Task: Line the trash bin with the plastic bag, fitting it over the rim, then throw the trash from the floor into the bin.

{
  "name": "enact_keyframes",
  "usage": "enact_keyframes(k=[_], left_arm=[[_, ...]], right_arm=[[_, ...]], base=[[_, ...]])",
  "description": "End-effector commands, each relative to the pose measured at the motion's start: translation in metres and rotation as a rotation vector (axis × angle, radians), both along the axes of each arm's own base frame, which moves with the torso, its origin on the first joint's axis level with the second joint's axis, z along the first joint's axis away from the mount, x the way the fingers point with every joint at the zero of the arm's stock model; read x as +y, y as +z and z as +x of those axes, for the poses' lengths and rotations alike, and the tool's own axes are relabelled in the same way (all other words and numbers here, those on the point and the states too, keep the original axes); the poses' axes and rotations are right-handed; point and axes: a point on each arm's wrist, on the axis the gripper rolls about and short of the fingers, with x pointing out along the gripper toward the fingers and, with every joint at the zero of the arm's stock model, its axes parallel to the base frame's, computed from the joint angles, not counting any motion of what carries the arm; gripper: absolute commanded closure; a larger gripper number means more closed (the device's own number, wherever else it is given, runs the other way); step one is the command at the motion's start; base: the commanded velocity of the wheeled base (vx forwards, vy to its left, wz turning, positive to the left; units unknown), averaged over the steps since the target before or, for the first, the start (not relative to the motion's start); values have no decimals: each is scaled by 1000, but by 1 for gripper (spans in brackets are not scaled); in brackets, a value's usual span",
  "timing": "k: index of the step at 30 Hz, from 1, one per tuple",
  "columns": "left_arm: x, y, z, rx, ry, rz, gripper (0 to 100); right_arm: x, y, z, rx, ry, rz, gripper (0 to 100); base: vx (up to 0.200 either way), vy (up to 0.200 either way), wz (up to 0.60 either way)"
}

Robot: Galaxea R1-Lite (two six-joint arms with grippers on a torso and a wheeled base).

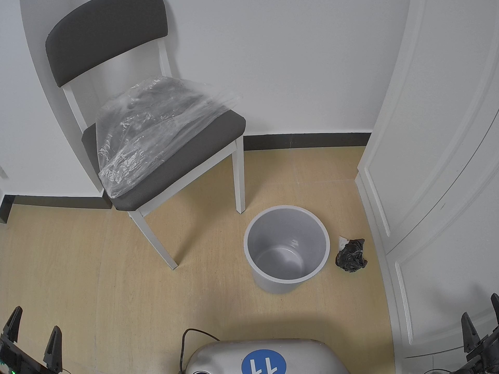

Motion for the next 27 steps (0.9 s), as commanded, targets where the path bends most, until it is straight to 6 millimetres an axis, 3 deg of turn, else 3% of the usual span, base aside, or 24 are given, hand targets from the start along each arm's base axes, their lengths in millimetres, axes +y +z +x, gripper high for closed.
enact_keyframes(k=[1,11,21,22,23,24,27], left_arm=[[-1,-5,0,0,-24,34,0],[0,-5,0,-2,17,-51,0],[0,-3,0,-15,3,5,0],[0,16,-4,-160,8,-91,0],[0,16,-4,-160,8,-91,0],[0,43,-13,-352,-39,-278,0],[0,48,-15,-360,-71,-249,0]], right_arm=[[0,-5,0,1,7,-16,0],[0,-5,0,-2,-1,30,0],[0,-5,0,-5,-2,1,0],[0,-4,0,-10,-16,40,0],[0,-4,0,-10,-17,41,0],[0,-4,0,-12,-19,43,0],[0,-4,0,-10,-22,31,0]], base=[[0,0,0],[0,0,0],[0,0,0],[0,0,0],[0,0,0],[0,0,0],[0,0,0]])
